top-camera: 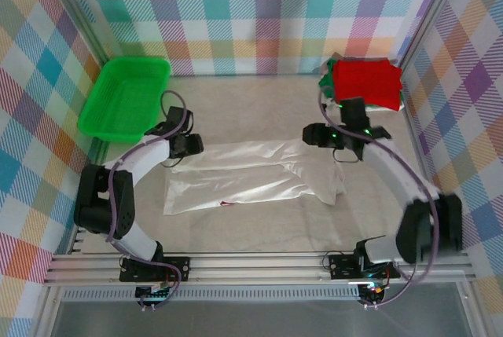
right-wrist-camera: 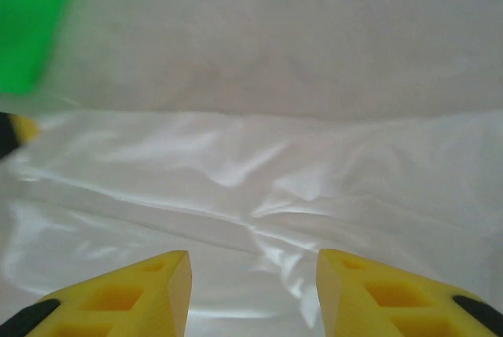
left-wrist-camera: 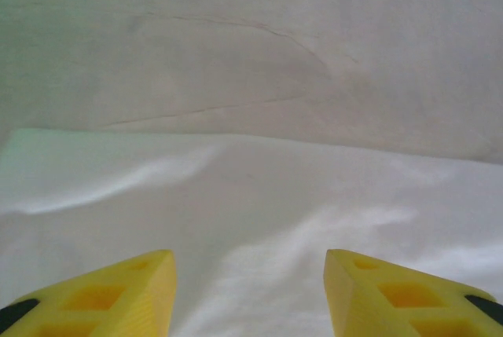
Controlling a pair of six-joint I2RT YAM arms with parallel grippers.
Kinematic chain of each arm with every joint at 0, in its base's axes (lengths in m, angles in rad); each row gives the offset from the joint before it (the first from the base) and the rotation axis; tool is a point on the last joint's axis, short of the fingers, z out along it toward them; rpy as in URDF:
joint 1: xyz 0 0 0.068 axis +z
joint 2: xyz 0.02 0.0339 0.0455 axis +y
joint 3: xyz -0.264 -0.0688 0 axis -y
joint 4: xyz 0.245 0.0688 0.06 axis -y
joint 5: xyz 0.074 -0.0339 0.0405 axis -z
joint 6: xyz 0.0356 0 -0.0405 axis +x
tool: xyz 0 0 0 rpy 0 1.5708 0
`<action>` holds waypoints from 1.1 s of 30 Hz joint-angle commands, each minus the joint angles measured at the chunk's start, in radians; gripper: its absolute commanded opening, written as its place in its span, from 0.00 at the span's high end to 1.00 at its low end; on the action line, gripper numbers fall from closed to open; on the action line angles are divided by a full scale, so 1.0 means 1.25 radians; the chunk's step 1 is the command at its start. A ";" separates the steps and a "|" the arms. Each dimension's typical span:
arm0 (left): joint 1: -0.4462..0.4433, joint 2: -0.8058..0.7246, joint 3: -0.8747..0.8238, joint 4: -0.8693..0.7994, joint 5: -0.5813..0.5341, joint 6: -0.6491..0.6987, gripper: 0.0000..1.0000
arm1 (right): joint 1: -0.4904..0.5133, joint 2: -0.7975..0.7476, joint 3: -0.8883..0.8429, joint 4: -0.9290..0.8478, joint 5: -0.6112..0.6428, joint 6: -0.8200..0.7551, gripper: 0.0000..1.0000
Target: Fold and stack the t-shirts
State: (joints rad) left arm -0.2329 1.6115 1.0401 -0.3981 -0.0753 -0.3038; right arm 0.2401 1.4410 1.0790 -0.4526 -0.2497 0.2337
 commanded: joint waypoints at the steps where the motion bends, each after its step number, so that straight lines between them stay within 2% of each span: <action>1: -0.013 0.025 0.010 -0.041 -0.007 0.022 0.47 | 0.001 0.088 0.046 -0.190 0.173 -0.004 0.52; 5: -0.022 0.013 -0.004 -0.051 -0.017 0.023 0.47 | -0.003 0.168 0.083 -0.267 0.297 0.029 0.49; 13: -0.024 0.038 -0.025 -0.046 -0.009 0.025 0.47 | -0.035 0.204 0.042 -0.257 0.238 0.033 0.50; 18: -0.026 0.054 -0.015 -0.043 -0.004 0.022 0.47 | -0.033 0.212 0.006 -0.217 0.131 0.013 0.61; 20: -0.025 0.058 -0.013 -0.039 -0.002 0.020 0.47 | -0.033 0.218 -0.003 -0.211 0.113 0.012 0.67; 22: -0.026 0.063 -0.012 -0.036 0.001 0.019 0.47 | -0.033 0.220 -0.011 -0.203 0.110 0.013 0.68; 25: -0.026 0.071 -0.010 -0.036 0.006 0.013 0.47 | -0.033 0.214 -0.020 -0.190 0.111 0.020 0.87; 29: -0.027 0.079 -0.006 -0.042 0.000 0.011 0.47 | -0.033 0.165 -0.025 -0.182 0.108 0.031 0.99; 33: -0.027 0.078 0.000 -0.044 -0.012 0.010 0.47 | -0.026 0.116 -0.032 -0.189 0.116 0.035 1.00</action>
State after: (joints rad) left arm -0.2592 1.7012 1.0210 -0.4431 -0.0769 -0.2913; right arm 0.1970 1.6497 1.0504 -0.6876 -0.0917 0.2668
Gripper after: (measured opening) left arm 0.531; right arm 0.050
